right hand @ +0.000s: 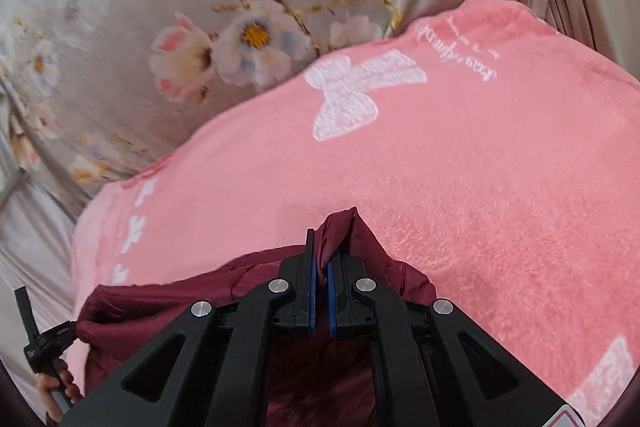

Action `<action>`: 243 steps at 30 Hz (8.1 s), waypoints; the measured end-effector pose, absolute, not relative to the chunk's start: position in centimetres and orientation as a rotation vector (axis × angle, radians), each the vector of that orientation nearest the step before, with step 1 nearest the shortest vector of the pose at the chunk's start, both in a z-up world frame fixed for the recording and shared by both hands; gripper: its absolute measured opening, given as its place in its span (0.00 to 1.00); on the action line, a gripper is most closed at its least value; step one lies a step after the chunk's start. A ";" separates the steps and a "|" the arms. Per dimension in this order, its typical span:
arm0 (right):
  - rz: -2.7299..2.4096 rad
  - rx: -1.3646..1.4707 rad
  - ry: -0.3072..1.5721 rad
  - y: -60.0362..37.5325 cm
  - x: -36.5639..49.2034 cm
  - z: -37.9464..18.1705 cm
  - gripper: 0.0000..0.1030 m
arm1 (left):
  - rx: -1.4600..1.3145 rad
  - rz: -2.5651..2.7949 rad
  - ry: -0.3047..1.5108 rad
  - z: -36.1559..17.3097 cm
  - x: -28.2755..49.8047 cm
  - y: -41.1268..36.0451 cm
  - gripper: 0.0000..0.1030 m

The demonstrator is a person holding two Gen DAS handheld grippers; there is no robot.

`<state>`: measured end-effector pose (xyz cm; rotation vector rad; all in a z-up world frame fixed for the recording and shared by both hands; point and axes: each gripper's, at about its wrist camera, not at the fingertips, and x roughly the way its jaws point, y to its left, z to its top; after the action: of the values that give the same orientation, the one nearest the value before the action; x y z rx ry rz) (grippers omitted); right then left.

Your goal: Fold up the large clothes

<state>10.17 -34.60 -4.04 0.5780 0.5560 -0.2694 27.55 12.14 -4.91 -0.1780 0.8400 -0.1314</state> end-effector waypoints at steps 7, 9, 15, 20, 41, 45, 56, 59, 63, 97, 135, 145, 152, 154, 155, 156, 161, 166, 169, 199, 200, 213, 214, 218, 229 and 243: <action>-0.308 0.566 0.654 -34.9 13.7 -8.5 0.03 | -0.162 -0.145 0.866 -8.0 29.4 11.3 0.09; -0.309 0.564 0.665 -34.8 14.1 -9.2 0.04 | -0.159 -0.149 0.864 -8.4 29.6 11.0 0.09; -0.293 0.576 0.685 -35.1 14.6 -9.5 0.09 | -0.238 -0.196 0.845 -8.7 30.1 11.8 0.13; -0.255 0.598 0.519 -35.2 10.0 -4.8 0.41 | -0.315 -0.237 0.797 -4.6 27.2 15.6 0.46; 0.014 0.214 0.811 -18.3 20.1 -5.5 0.08 | -0.062 -0.407 0.885 -3.8 26.6 0.3 0.76; 0.026 0.280 0.713 -19.7 20.3 -2.7 0.07 | -0.058 -0.414 0.848 -2.6 27.5 -0.7 0.76; 0.038 0.370 0.812 -21.2 25.5 -8.0 0.07 | -0.034 -0.352 0.878 -7.2 32.2 -2.1 0.78; 0.032 0.356 0.813 -21.0 25.9 -8.7 0.06 | -0.034 -0.346 0.861 -7.9 32.3 -2.3 0.81; 0.018 0.318 0.802 -20.5 26.1 -9.0 0.06 | 0.008 -0.318 0.829 -8.4 32.1 -3.1 0.83; 0.007 0.260 0.753 -15.4 14.6 -9.2 0.14 | 0.055 -0.238 0.801 -8.5 20.4 -0.5 0.86; -0.052 0.169 0.721 -14.0 14.4 -10.4 0.14 | 0.152 -0.169 0.747 -9.7 19.8 -1.7 0.90; -0.025 0.262 0.699 -14.3 10.4 -8.5 0.22 | -0.024 -0.227 0.755 -7.7 16.7 4.1 0.90; 0.063 0.241 0.706 -11.4 7.2 -7.3 0.22 | -0.270 -0.114 0.771 -7.1 13.0 14.6 0.90; 0.055 0.223 0.718 -10.6 7.3 -8.1 0.22 | -0.352 -0.082 0.800 -7.9 12.8 16.8 0.90; 0.047 0.212 0.719 -10.3 7.3 -8.3 0.22 | -0.380 -0.066 0.809 -8.4 12.8 17.5 0.90; 0.042 0.204 0.721 -10.1 7.3 -8.6 0.22 | -0.400 -0.056 0.817 -8.7 12.8 18.0 0.90; 0.048 0.210 0.716 -10.3 7.1 -9.5 0.22 | -0.510 -0.045 0.848 -10.7 12.7 19.4 0.91; 0.038 0.192 0.715 -10.1 7.2 -9.7 0.22 | -0.501 -0.117 0.854 -10.5 13.8 17.6 0.92; 0.044 0.203 0.716 -10.3 7.2 -9.6 0.22 | -0.510 -0.175 0.865 -10.3 14.4 16.5 0.66; 0.048 0.476 0.677 -20.5 -2.2 -9.1 0.02 | -0.070 -0.697 0.577 6.0 6.5 -6.8 0.17; 0.023 0.480 0.675 -21.2 -2.8 -9.0 0.02 | -0.053 -0.719 0.599 5.4 6.4 -8.6 0.17; -0.204 0.556 0.641 -29.2 -8.8 -10.6 0.03 | 0.127 -0.741 0.785 -3.8 6.0 -20.7 0.17; -0.206 0.559 0.642 -29.4 -8.9 -10.8 0.03 | 0.137 -0.736 0.787 -4.2 6.0 -21.0 0.17; -0.206 0.570 0.640 -30.5 -8.8 -11.1 0.06 | 0.184 -0.711 0.788 -5.2 5.7 -22.0 0.18; -0.210 0.562 0.501 -33.9 -8.6 -4.7 0.11 | -0.075 -0.771 0.631 5.5 6.4 -14.1 0.81; -0.161 0.640 0.573 -35.4 13.4 4.6 0.72 | -0.140 -0.375 0.762 5.3 22.9 -8.1 0.82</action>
<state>13.35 -35.37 4.63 0.6399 0.5734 -0.1610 22.90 -8.13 5.26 -0.1403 0.7616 -0.3750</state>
